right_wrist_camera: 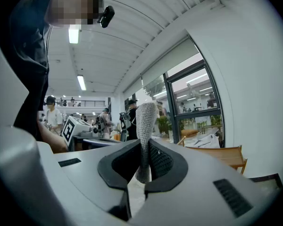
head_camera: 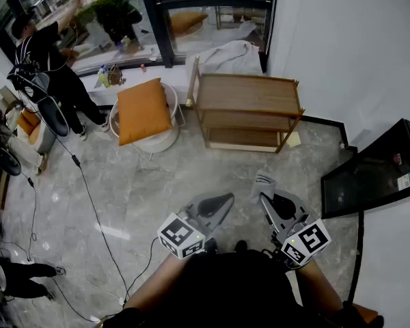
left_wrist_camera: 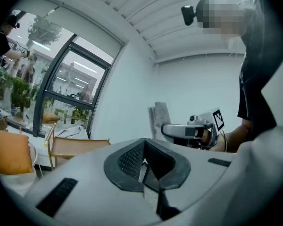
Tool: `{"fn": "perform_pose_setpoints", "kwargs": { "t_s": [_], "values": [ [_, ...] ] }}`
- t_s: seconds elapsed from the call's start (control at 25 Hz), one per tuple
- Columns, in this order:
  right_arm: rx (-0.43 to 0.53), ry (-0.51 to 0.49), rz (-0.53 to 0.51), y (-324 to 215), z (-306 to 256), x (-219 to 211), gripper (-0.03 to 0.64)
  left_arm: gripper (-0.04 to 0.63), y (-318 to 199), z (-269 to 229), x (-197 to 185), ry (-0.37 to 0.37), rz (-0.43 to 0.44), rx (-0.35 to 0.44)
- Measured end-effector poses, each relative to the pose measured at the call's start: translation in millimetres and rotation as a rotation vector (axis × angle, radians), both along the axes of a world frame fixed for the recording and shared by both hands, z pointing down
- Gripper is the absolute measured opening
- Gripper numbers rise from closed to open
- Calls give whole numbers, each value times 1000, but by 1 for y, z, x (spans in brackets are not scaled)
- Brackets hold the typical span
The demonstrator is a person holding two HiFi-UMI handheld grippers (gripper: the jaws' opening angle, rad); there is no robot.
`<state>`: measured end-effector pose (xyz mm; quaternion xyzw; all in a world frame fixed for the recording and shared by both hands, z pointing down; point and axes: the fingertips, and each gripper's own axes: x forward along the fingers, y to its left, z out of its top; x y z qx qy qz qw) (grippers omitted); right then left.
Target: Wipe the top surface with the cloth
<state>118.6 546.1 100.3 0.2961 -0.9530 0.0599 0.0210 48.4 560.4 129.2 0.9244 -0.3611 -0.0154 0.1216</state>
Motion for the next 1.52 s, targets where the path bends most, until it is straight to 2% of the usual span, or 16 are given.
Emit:
{"fn": "perform_pose_setpoints", "kwargs": {
  "t_s": [0.32, 0.76, 0.96, 1.2, 1.52],
  "values": [
    [-16, -3, 9, -9, 9, 26, 37, 11, -14, 0, 12, 8, -27, -12],
    [-13, -6, -10, -34, 16, 50, 37, 11, -35, 13, 25, -22, -70, -36],
    [-20, -11, 7, -50, 24, 63, 37, 11, -42, 19, 17, -42, -107, -48],
    [-83, -56, 24, -75, 38, 67, 37, 11, -65, 34, 0, -39, -116, -85],
    [-98, 10, 59, -146, 47, 28, 37, 11, -153, 45, -46, 21, -111, -83]
  ]
}}
